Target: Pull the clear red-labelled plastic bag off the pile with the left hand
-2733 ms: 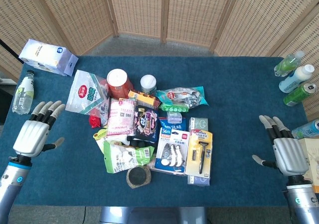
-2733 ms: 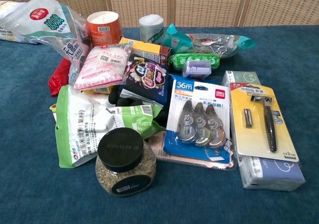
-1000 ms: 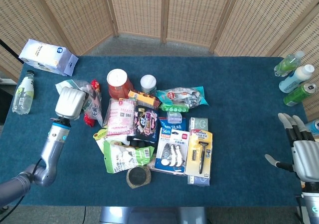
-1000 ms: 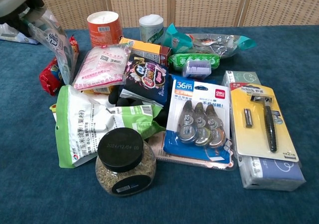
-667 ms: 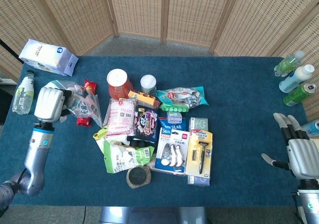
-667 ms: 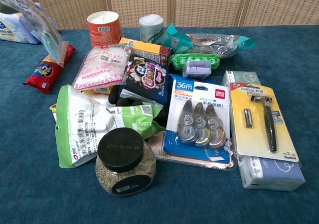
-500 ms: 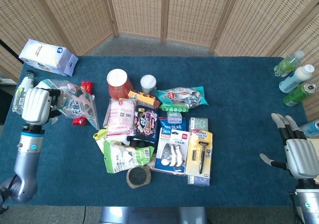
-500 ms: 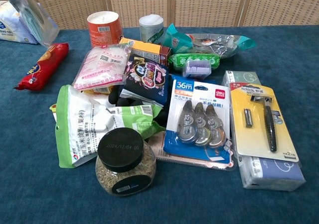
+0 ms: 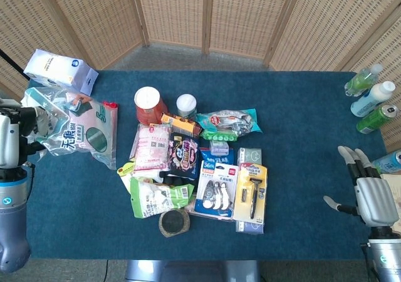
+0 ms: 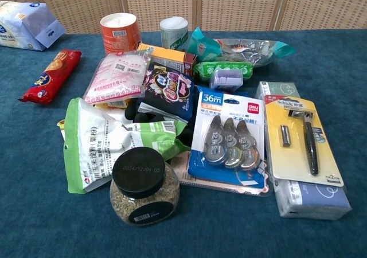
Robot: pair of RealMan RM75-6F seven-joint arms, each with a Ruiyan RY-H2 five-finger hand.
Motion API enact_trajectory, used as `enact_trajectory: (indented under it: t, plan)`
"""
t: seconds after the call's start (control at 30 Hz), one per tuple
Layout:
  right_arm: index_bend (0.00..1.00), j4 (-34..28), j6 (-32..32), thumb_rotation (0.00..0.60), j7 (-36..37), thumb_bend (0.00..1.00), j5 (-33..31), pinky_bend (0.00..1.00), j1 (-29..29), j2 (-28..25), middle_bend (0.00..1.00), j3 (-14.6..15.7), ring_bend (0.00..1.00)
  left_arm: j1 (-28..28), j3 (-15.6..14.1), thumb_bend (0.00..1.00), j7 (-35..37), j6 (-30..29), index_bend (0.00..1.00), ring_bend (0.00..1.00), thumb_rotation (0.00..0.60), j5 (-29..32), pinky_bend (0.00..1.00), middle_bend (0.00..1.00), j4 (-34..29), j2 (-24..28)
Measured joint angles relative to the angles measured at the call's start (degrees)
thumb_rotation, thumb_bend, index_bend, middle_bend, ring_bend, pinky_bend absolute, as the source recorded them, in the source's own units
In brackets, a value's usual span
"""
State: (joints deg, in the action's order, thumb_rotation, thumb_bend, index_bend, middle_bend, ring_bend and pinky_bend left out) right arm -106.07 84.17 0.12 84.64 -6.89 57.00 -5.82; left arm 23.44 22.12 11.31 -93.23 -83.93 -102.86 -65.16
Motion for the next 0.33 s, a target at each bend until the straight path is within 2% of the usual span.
enact_trajectory:
  t: [0.33]
  plan:
    - [0.0,-0.4,0.3,0.6,-0.2,0.12,0.4,0.19,0.3,0.0,0.0,0.2,0.03,-0.9,0.5,0.23,1.1,-1.2,0.85,1.0,0.6,-1.0,1.0,0.97,-1.7,1.4]
